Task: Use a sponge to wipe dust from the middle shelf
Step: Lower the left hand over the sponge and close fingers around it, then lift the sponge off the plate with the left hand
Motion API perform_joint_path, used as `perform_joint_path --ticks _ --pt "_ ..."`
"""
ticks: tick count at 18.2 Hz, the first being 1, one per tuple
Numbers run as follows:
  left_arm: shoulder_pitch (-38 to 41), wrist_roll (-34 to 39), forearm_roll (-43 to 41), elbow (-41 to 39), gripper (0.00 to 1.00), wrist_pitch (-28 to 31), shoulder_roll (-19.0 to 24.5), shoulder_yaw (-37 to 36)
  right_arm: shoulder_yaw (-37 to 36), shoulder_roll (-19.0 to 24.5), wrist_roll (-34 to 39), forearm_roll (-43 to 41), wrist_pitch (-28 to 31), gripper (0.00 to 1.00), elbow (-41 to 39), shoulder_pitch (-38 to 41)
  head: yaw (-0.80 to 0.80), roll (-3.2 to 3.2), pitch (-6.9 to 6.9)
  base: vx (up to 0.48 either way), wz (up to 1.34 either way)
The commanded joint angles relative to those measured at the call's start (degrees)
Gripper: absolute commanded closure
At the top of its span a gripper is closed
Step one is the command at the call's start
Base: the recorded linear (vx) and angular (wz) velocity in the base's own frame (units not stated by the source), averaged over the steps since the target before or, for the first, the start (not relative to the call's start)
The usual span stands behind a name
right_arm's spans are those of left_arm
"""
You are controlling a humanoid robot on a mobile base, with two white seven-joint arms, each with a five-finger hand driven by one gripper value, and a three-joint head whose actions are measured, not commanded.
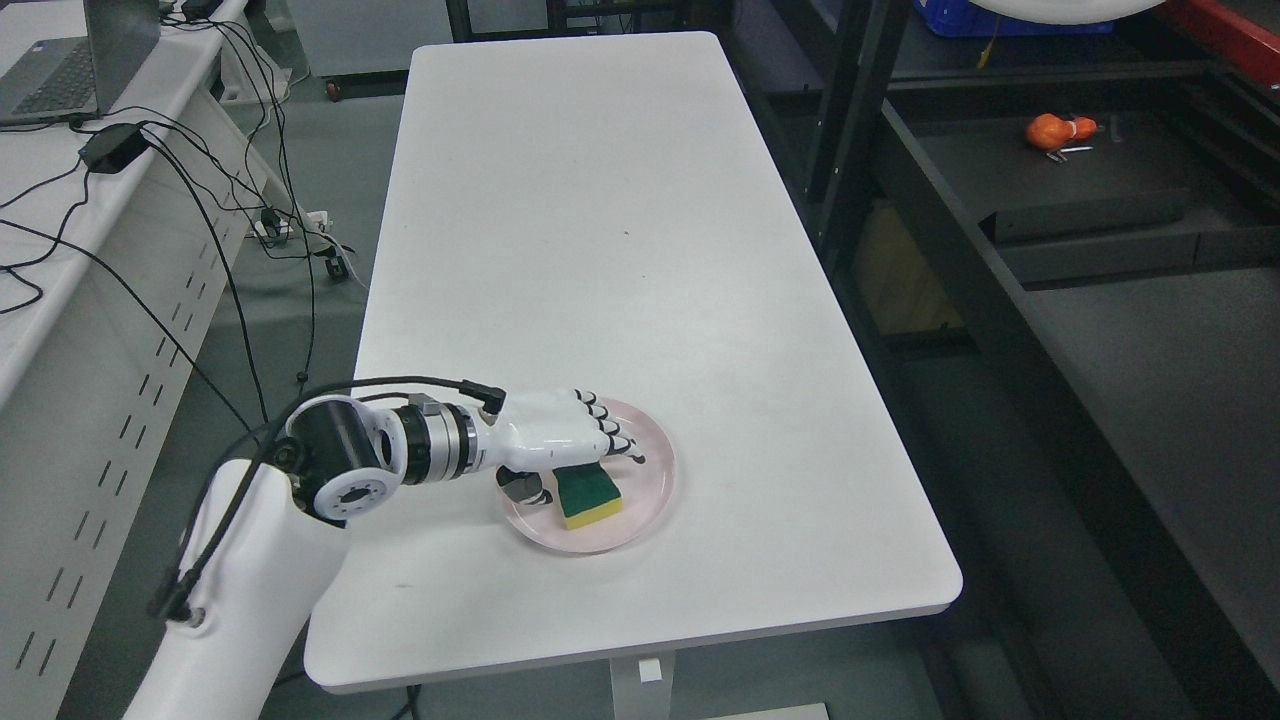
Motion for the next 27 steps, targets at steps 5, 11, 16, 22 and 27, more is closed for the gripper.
perform_joint_path --ticks 5,11,16,22,27 --pt "0.83 -0.50 -0.67 0.82 0.31 -0.36 -0.79 -2.12 0.00 -1.00 -0.06 0.00 4.19 0.00 -1.00 0.00 0.00 0.00 0.00 0.000 0.00" --pt "1.53 -3.22 0.03 0.90 0.63 -2.38 -1.49 2.62 0.00 -1.00 0.03 0.00 4.19 0.00 -1.00 0.00 0.00 0.00 0.00 0.000 0.00" --pt "1.18 -4.10 2.05 0.47 0.88 -5.37 -1.93 9.55 0.00 -1.00 0.03 0.00 4.19 0.00 -1.00 0.00 0.00 0.00 0.00 0.000 0.00" --pt "1.00 -4.46 8.82 -1.20 1.00 -5.37 -5.27 22.74 0.00 -1.00 0.03 0.00 4.19 0.00 -1.00 0.00 0.00 0.00 0.01 0.000 0.00" --pt "-1.10 -4.19 16.90 -6.99 0.99 -5.37 -6.15 28.20 0.00 -1.00 0.03 0.00 4.19 0.00 -1.00 0.00 0.00 0.00 0.00 0.000 0.00"
